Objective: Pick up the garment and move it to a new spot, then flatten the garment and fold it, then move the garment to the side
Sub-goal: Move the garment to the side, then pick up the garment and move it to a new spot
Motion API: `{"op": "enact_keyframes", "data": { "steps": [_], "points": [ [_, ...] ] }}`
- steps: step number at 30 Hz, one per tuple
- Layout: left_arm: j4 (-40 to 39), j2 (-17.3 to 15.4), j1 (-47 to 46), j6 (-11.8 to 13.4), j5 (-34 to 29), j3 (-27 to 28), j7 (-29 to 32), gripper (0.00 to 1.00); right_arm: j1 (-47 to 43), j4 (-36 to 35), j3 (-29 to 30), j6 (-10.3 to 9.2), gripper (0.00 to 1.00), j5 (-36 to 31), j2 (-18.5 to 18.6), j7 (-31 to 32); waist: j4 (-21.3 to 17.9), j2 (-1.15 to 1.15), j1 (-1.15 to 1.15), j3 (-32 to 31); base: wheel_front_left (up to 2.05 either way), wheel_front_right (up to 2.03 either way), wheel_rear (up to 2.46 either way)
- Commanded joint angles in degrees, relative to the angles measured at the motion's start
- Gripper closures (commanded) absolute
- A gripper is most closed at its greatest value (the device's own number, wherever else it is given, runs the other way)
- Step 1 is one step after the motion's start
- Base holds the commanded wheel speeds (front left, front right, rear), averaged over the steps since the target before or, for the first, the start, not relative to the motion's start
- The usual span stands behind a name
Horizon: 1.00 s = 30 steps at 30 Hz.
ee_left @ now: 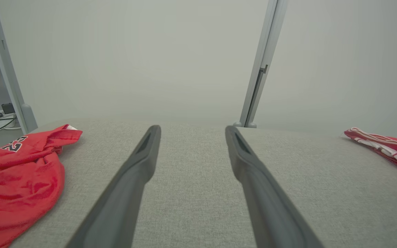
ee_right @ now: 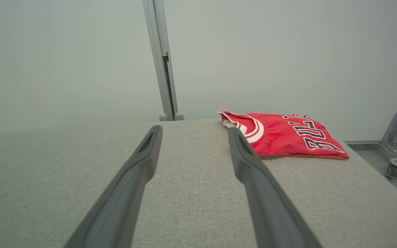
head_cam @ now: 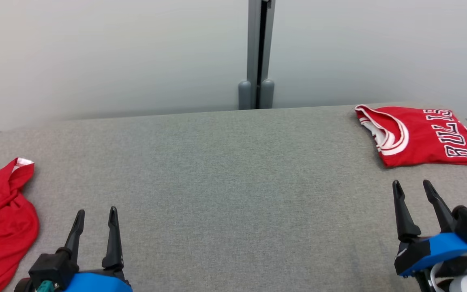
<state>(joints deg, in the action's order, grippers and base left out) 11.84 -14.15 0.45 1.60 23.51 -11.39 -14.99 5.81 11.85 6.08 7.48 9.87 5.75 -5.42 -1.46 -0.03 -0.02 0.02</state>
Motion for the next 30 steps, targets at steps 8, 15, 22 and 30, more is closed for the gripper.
{"op": "enact_keyframes", "data": {
  "steps": [8,15,22,30],
  "points": [
    [-1.7,1.5,3.8,0.7,-1.5,1.4,-0.2,0.00,-6.3,-6.6,1.6,0.03,0.00,-1.2,-2.2,2.8,-0.6,0.03,0.02,-1.4,0.00,0.00,0.00],
    [-1.5,2.2,3.2,0.0,-2.2,1.4,-0.2,0.00,-6.2,-7.2,0.3,0.02,0.00,-1.3,-2.6,3.6,0.0,0.03,0.02,-1.3,0.00,0.00,0.00],
    [-1.5,2.3,3.2,-0.3,-2.5,1.9,-0.3,0.00,-5.5,-6.1,-1.0,0.02,0.00,-0.7,-2.6,2.9,0.5,0.03,0.02,-1.0,0.00,0.00,0.00],
    [-2.0,2.2,2.5,-0.4,-2.9,2.0,-0.3,0.00,-6.7,-6.5,-0.8,0.02,0.00,-1.4,-2.7,2.5,2.6,0.03,0.02,-0.6,0.00,0.00,0.00]
  ]
}}
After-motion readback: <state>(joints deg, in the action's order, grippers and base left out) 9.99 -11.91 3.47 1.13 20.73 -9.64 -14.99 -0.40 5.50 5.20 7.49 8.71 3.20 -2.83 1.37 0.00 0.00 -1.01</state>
